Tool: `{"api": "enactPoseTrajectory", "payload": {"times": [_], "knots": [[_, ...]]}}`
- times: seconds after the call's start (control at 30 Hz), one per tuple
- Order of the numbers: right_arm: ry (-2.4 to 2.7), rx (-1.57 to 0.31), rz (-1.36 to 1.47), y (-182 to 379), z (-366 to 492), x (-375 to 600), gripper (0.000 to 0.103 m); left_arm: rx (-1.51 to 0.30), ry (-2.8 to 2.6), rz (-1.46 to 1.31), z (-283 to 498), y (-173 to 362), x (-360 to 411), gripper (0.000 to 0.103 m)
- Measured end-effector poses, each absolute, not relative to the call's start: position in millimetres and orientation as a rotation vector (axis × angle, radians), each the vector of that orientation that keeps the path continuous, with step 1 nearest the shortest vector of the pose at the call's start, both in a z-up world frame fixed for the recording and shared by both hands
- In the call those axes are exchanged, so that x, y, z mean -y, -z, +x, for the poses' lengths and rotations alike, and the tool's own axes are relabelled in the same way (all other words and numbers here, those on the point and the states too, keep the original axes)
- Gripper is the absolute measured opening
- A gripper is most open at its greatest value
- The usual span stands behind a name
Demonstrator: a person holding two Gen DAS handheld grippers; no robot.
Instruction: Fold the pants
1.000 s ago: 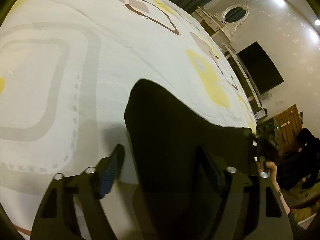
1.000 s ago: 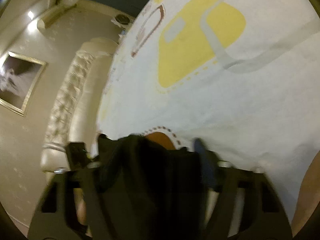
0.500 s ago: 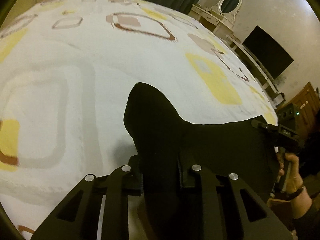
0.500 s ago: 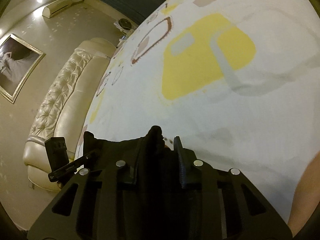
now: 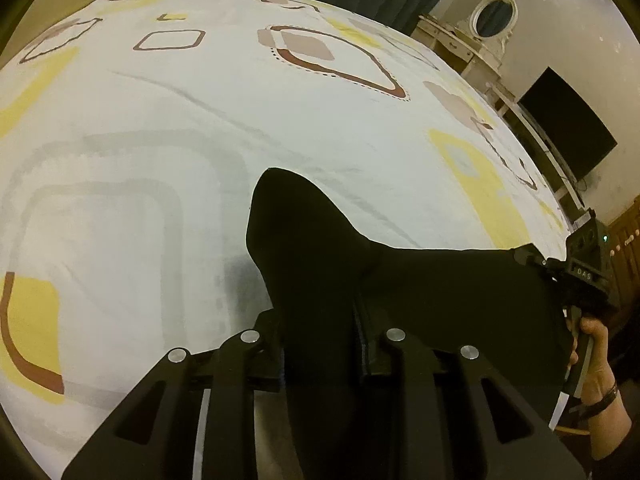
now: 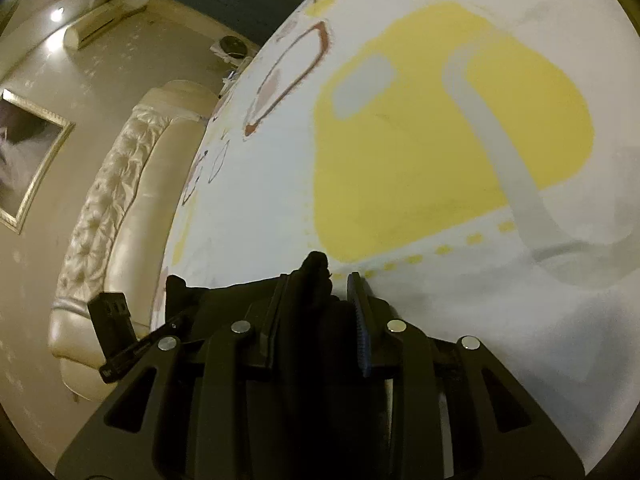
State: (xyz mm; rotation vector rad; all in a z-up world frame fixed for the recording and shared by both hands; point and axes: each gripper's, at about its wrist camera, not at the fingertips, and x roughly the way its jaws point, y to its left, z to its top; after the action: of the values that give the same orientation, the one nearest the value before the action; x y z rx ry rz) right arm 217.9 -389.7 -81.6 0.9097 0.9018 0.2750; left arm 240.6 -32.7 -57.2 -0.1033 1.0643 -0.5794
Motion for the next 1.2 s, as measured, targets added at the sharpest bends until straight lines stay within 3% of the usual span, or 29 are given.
{"api": "enactPoseTrajectory", "payload": {"times": [0.6,0.7,0.87,0.97,1.2], "knots": [[-0.285,-0.893,0.964,86,217,389,0.031,-1.061,0.578,-0.148,238,62,27,0.030],[-0.289,-0.886,0.988,84,214,391,0.038,-1.060,0.572,-0.142,237,60,26,0.037],[-0.278,-0.869,1.047,76,192,398,0.063,-1.048,0.538,-0.208,224,49,5,0.065],[-0.288,-0.875,1.024,68,170,398,0.071,-1.069,0.565,-0.262,203,47,-14,0.068],[-0.318,-0.899,1.030,73,108,385,0.075,-1.106,0.603,-0.375,131,54,-44,0.073]]}}
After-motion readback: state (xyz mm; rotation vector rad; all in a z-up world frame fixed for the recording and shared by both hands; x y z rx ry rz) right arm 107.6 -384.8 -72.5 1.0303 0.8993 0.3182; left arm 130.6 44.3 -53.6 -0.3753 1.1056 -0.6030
